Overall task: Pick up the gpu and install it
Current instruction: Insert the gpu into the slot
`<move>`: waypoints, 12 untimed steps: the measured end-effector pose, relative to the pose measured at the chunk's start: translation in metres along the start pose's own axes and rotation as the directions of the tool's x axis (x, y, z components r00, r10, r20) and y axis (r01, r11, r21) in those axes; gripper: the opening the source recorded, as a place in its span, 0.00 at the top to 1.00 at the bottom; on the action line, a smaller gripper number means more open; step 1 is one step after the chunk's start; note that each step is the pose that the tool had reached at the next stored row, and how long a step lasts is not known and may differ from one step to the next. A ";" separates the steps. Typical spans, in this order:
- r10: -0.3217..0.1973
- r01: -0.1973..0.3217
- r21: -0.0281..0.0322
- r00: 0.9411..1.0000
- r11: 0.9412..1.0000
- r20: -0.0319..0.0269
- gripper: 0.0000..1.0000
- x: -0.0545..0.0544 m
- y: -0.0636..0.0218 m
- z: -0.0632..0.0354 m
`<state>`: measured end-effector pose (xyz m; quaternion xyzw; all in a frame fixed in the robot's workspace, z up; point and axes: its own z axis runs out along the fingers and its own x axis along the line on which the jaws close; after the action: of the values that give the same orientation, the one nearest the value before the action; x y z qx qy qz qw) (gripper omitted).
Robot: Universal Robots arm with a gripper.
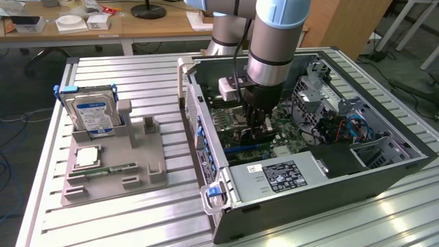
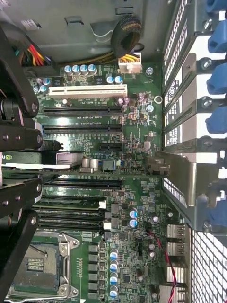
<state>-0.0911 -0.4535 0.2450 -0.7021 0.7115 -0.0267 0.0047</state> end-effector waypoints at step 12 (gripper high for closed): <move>0.001 -0.001 0.000 1.000 1.000 0.000 0.73 0.000 0.0008 0.0015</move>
<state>-0.0919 -0.4536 0.2435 -0.7018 0.7119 -0.0267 0.0047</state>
